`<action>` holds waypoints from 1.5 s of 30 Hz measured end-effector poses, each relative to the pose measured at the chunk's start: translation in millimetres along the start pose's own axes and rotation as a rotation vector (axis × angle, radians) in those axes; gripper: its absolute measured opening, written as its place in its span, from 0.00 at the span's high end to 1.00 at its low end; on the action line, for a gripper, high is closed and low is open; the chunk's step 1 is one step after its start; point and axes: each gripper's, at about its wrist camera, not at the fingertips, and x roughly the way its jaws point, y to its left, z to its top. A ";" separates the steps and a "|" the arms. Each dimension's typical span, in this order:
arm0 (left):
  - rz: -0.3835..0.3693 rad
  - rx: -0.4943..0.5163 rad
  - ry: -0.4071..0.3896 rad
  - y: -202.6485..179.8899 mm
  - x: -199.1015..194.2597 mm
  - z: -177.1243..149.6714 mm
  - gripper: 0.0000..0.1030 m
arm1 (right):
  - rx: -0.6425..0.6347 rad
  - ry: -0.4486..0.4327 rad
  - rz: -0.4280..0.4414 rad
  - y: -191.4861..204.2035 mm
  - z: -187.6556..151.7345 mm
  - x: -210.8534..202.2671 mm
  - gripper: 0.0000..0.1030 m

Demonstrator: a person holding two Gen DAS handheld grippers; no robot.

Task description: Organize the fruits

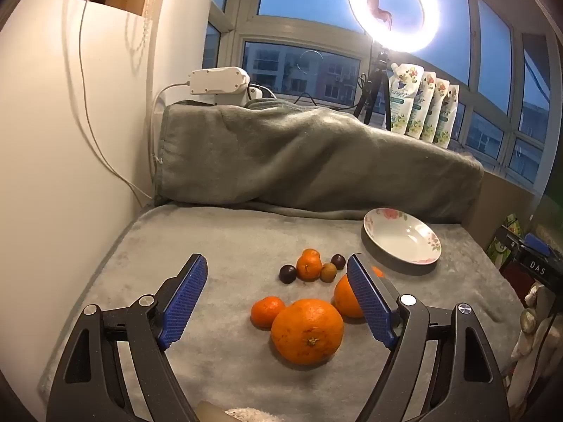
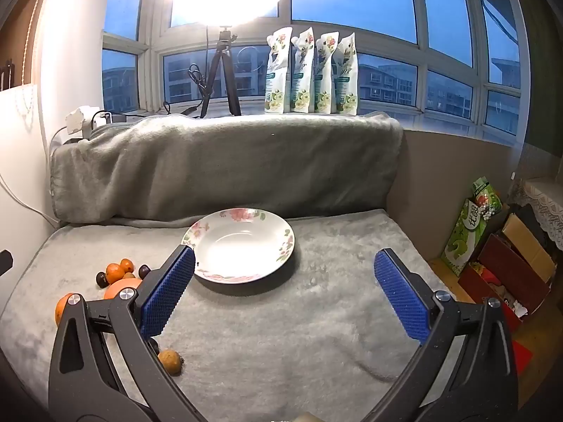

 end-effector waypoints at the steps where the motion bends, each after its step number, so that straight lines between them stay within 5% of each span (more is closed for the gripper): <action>1: 0.017 0.020 0.024 -0.6 0.7 0.7 0.21 | -0.002 0.002 0.000 0.6 0.3 0.4 0.00; 45: 0.019 0.023 -0.008 -1.0 -2.7 1.4 0.21 | 0.016 0.015 0.016 0.5 -2.2 3.1 0.00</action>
